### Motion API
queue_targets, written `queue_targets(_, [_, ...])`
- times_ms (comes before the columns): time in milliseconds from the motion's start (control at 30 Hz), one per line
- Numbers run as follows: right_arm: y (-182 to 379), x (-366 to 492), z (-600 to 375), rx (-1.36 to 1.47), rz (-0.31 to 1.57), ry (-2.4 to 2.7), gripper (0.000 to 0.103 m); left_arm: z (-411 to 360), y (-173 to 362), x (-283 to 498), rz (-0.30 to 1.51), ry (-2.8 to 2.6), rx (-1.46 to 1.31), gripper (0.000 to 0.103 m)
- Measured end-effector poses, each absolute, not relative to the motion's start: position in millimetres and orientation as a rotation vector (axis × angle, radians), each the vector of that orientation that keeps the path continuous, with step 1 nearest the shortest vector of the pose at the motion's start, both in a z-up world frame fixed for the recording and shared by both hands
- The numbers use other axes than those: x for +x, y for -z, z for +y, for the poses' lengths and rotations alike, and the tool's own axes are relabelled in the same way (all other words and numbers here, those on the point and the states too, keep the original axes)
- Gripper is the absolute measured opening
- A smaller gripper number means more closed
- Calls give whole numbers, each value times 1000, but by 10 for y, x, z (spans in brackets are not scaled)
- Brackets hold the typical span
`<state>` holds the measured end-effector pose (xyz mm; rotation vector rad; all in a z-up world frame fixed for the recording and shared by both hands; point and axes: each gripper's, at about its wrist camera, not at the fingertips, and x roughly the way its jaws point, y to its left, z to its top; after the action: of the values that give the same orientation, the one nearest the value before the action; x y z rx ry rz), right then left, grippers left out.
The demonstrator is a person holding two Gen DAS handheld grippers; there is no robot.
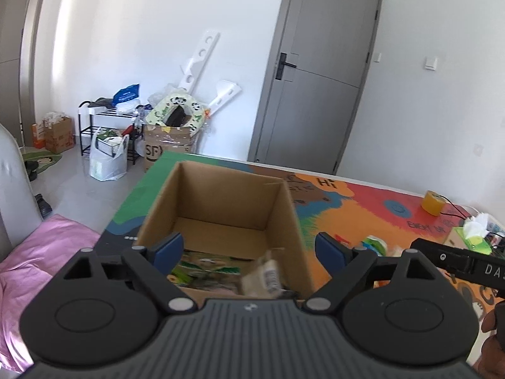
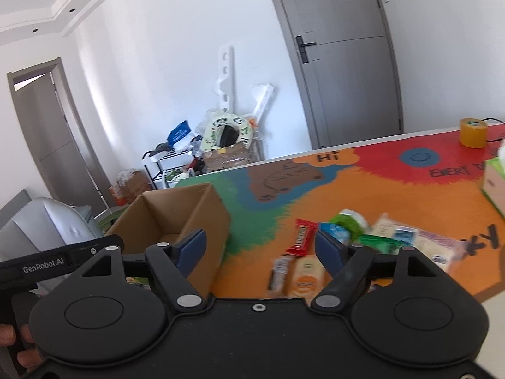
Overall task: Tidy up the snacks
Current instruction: 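Move both tools back toward the remaining snacks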
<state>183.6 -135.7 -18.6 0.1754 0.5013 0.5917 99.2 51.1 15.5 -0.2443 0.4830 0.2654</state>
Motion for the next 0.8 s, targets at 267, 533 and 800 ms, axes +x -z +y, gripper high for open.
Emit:
queue_targets(267, [249, 1833, -1758, 210, 516, -513, 76, 147, -160, 1003, 490, -167, -223, 90])
queue_targets(533, [365, 1847, -2002, 215, 525, -452, 76, -119, -108, 1067, 495, -98, -213, 89])
queue_targets(800, [428, 1916, -2232, 194, 524, -406, 73, -343, -42, 1237, 494, -49, -211, 86])
